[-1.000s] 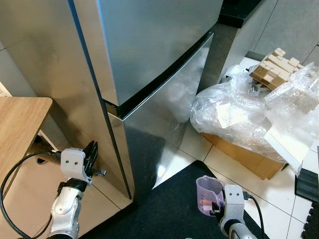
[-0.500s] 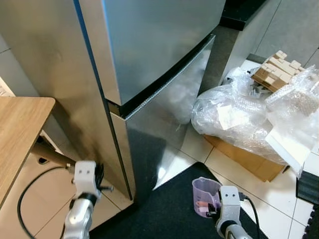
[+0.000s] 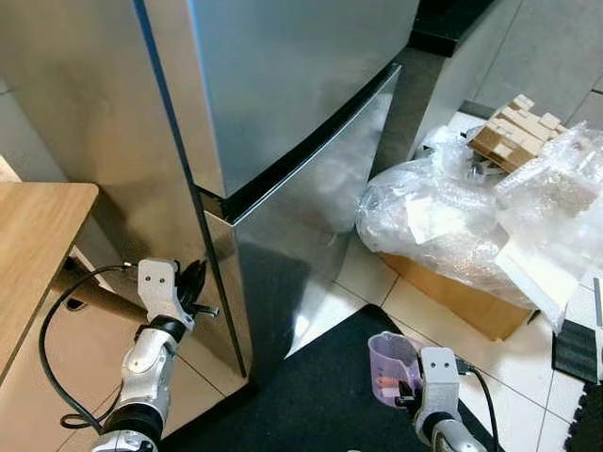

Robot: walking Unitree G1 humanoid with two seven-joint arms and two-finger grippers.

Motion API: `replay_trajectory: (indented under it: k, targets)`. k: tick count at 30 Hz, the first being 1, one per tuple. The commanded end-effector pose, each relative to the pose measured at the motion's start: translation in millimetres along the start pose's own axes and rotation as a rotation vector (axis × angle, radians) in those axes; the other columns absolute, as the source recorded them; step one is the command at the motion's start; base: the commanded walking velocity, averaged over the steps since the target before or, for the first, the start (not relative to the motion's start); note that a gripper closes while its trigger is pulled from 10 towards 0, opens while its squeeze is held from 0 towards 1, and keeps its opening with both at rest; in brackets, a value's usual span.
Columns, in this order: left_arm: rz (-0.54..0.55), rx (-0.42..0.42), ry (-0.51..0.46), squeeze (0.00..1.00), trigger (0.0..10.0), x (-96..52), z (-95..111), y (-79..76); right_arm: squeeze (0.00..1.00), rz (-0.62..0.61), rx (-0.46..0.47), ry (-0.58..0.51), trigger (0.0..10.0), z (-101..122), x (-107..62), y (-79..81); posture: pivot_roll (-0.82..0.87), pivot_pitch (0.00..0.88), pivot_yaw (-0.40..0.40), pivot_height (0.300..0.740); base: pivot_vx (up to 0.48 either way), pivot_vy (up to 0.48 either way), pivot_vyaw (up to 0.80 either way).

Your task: Restocking fridge

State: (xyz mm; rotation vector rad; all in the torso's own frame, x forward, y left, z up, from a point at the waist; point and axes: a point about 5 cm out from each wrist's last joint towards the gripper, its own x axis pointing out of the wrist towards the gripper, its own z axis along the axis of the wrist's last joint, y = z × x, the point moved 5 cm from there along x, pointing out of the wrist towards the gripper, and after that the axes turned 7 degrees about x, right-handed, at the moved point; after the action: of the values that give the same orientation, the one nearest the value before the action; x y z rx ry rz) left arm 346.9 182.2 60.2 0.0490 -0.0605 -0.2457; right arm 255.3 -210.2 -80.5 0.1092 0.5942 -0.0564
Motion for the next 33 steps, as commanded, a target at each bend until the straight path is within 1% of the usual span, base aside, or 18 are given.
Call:
replay_trajectory:
  k: [1, 3, 5, 6, 10, 12, 13, 14, 16, 17, 20, 24, 26, 27, 28, 30, 31, 33]
  targets:
    - [-0.056, 0.004, 0.012, 0.0, 10.0, 1.6, -1, -5.8, 0.0, -0.008, -0.002, 0.035, 10.0, -11, -4.3, -4.4, -0.13, 0.121, -0.016, 0.74, 0.0, 0.0, 0.0]
    - [-0.077, 0.004, 0.007, 0.0, 10.0, 2.7, 0, -8.0, 0.0, -0.008, -0.003, 0.036, 10.0, -11, -4.4, -4.7, -0.13, 0.121, -0.019, 0.74, 0.0, 0.0, 0.0]
    - [-0.125, -0.005, -0.002, 0.0, 10.0, 4.7, 3, -12.7, 0.0, -0.008, -0.005, 0.036, 10.0, -11, -4.3, -5.0, -0.13, 0.121, -0.02, 0.74, 0.0, 0.0, 0.0]
    - [-0.125, -0.005, -0.002, 0.0, 10.0, 4.7, 3, -12.7, 0.0, -0.008, -0.005, 0.036, 10.0, -11, -4.3, -5.0, -0.13, 0.121, -0.02, 0.74, 0.0, 0.0, 0.0]
    - [-0.216, -0.024, -0.019, 0.0, 10.0, 7.0, 8, -24.3, 0.0, -0.008, -0.007, 0.036, 10.0, -10, -4.1, -4.9, -0.13, 0.122, -0.022, 0.74, 0.0, 0.0, 0.0]
    - [-0.229, -0.03, -0.023, 0.0, 10.0, 7.3, 8, -26.3, 0.0, -0.008, -0.008, 0.036, 10.0, -10, -4.0, -4.9, -0.13, 0.122, -0.022, 0.74, 0.0, 0.0, 0.0]
    - [-0.26, -0.034, -0.028, 0.0, 10.0, 8.1, 9, -33.0, 0.0, -0.009, -0.008, 0.035, 10.0, -10, -3.9, -4.8, -0.13, 0.121, -0.022, 0.74, 0.0, 0.0, 0.0]
    - [-0.26, -0.034, -0.028, 0.0, 10.0, 8.1, 9, -33.0, 0.0, -0.009, -0.008, 0.035, 10.0, -10, -3.9, -4.8, -0.13, 0.121, -0.022, 0.74, 0.0, 0.0, 0.0]
    - [-0.296, -0.032, -0.033, 0.0, 10.0, 9.6, 10, -42.7, 0.0, -0.009, -0.007, 0.035, 10.0, -10, -3.8, -4.6, -0.13, 0.122, -0.022, 0.74, 0.0, 0.0, 0.0]
    - [-0.296, -0.032, -0.033, 0.0, 10.0, 9.6, 10, -42.7, 0.0, -0.009, -0.007, 0.035, 10.0, -10, -3.8, -4.6, -0.13, 0.122, -0.022, 0.74, 0.0, 0.0, 0.0]
    - [-0.316, -0.021, -0.023, 0.0, 10.0, 13.5, 9, -49.8, 0.0, -0.008, -0.008, 0.037, 10.0, -10, -3.6, -4.0, -0.13, 0.125, -0.025, 0.74, 0.0, 0.0, 0.0]
    - [-0.33, -0.016, -0.021, 0.0, 10.0, 15.8, 9, -52.5, 0.0, -0.008, -0.008, 0.038, 10.0, -10, -3.5, -4.1, -0.13, 0.126, -0.025, 0.74, 0.0, 0.0, 0.0]
    - [-0.356, -0.016, -0.028, 0.0, 10.0, 20.5, 13, -58.4, 0.0, -0.01, -0.008, 0.038, 10.0, -9, -3.2, -5.1, -0.13, 0.129, -0.024, 0.74, 0.0, 0.0, 0.0]
    - [-0.382, -0.018, -0.035, 0.0, 10.0, 23.4, 16, -64.6, 0.0, -0.012, -0.007, 0.039, 10.0, -9, -3.1, -5.8, -0.14, 0.131, -0.021, 0.74, 0.0, 0.0, 0.0]
    - [-0.382, -0.018, -0.035, 0.0, 10.0, 23.4, 16, -64.6, 0.0, -0.012, -0.007, 0.039, 10.0, -9, -3.1, -5.8, -0.14, 0.131, -0.021, 0.74, 0.0, 0.0, 0.0]
    - [-0.436, -0.028, -0.05, 0.0, 10.0, 27.7, 21, -79.8, 0.0, -0.017, -0.001, 0.047, 10.0, -11, -3.7, -7.5, -0.14, 0.13, -0.019, 0.74, 0.0, 0.0, 0.0]
    - [-0.436, -0.028, -0.05, 0.0, 10.0, 27.7, 21, -79.8, 0.0, -0.017, -0.001, 0.047, 10.0, -11, -3.7, -7.5, -0.14, 0.13, -0.019, 0.74, 0.0, 0.0, 0.0]
    - [-0.536, -0.056, -0.071, 0.0, 10.0, 29.4, 26, -110.8, 0.0, -0.022, -0.005, 0.087, 10.0, -21, -7.2, -9.6, -0.14, 0.132, -0.016, 0.74, 0.0, 0.0, 0.0]
